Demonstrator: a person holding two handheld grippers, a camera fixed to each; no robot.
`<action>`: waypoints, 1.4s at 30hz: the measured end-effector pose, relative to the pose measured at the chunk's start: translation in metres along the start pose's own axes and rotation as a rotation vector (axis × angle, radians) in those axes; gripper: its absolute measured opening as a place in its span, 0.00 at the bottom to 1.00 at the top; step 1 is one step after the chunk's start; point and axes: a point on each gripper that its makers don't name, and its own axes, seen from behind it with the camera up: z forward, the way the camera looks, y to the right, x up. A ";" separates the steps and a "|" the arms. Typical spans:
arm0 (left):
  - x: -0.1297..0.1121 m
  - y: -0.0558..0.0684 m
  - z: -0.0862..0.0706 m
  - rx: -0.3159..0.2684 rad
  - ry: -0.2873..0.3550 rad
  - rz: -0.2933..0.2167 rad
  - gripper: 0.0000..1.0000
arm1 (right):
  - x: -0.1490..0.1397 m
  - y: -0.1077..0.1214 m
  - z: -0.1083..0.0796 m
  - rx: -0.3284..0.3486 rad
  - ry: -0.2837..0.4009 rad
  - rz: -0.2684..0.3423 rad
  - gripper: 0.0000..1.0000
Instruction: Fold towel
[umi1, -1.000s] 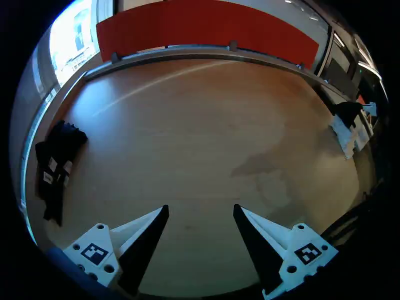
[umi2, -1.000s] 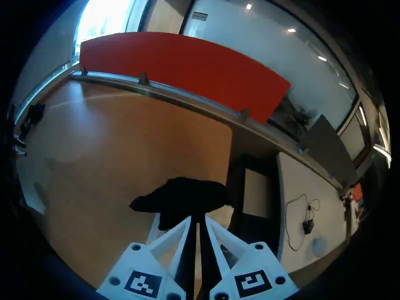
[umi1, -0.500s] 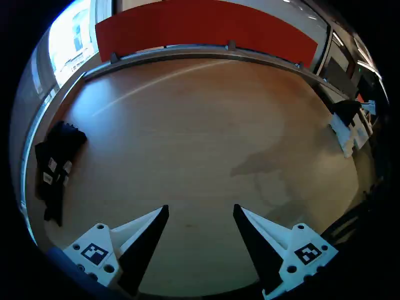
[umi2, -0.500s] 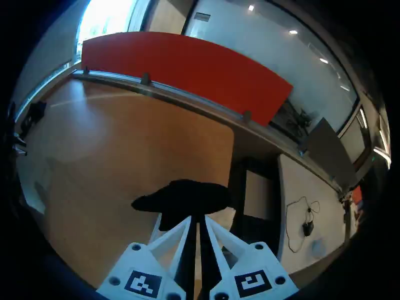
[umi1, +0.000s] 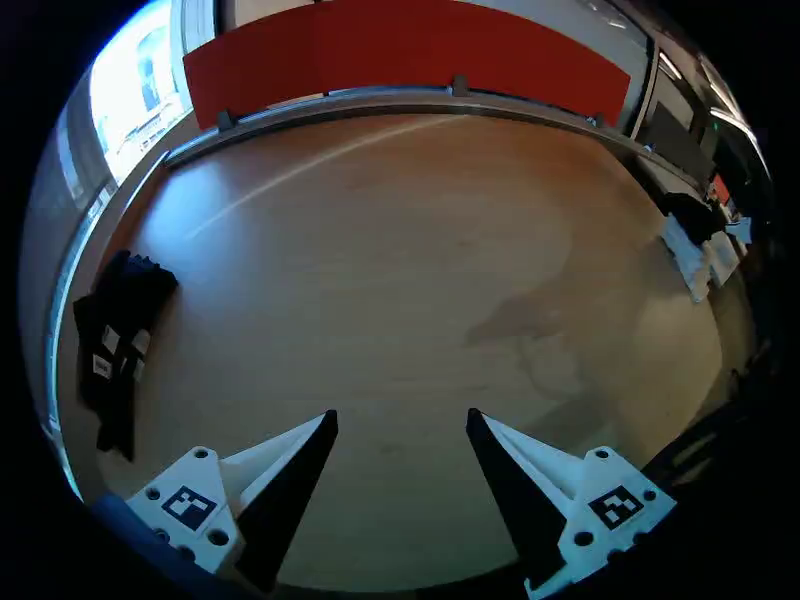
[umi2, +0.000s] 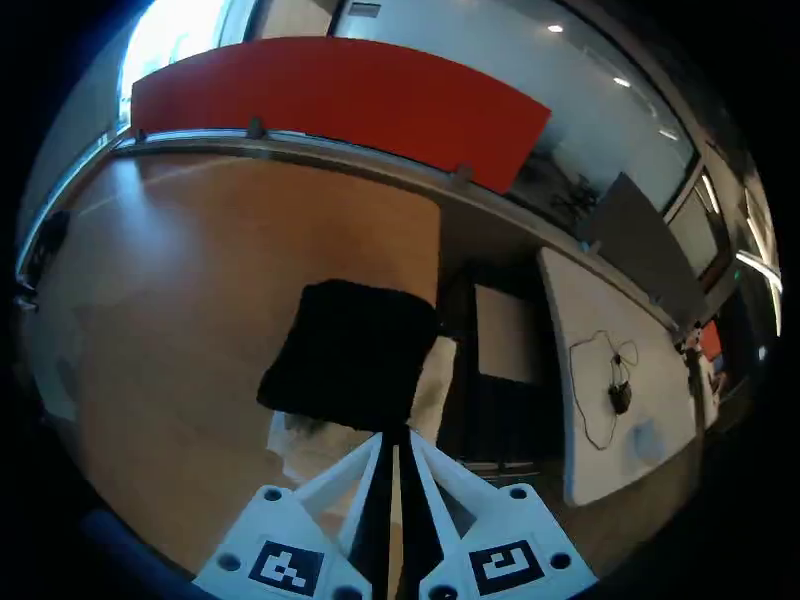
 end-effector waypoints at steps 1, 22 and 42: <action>0.000 0.000 0.000 0.000 -0.001 0.002 0.96 | -0.005 0.002 0.003 -0.006 -0.009 0.010 0.04; -0.008 -0.008 -0.004 0.020 -0.019 0.026 0.96 | -0.076 0.015 0.062 -0.085 -0.136 0.167 0.04; -0.003 -0.010 -0.002 0.020 -0.018 0.020 0.96 | -0.079 0.014 0.074 -0.099 -0.149 0.179 0.05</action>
